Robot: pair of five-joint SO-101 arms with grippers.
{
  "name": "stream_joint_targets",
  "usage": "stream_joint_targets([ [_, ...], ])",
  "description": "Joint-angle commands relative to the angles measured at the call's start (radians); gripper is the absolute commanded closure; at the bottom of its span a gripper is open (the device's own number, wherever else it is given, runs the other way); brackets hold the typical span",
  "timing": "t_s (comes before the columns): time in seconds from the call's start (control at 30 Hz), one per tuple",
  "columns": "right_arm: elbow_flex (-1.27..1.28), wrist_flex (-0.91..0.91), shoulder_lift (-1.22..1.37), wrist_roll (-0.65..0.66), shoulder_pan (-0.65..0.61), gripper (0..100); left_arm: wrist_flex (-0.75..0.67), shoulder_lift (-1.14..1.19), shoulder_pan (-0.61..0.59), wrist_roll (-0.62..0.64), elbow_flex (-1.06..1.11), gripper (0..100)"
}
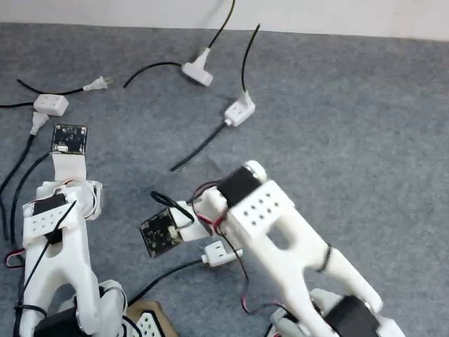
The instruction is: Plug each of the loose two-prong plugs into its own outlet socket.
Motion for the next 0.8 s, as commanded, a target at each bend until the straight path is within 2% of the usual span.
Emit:
stream_joint_targets([
  [0.0, 0.038, -0.021, -0.117, -0.049, -0.058, 98.9, -0.012, -0.035, 0.001, -0.005, -0.008, 74],
  [0.47, 0.153, -0.15, -0.139, -0.107, -0.148, 98.9, -0.012, -0.033, -0.004, -0.008, -0.007, 74],
  [0.6, 0.154, -0.15, -0.139, -0.1, -0.156, 98.9, -0.011, -0.033, -0.004, -0.008, -0.005, 74],
  [0.7, 0.179, -0.133, -0.14, -0.026, -0.157, 98.9, -0.011, -0.033, -0.004, -0.008, -0.004, 74],
  [0.77, 0.194, -0.142, -0.14, -0.021, -0.157, 98.9, -0.011, -0.033, -0.005, -0.008, -0.002, 74],
])
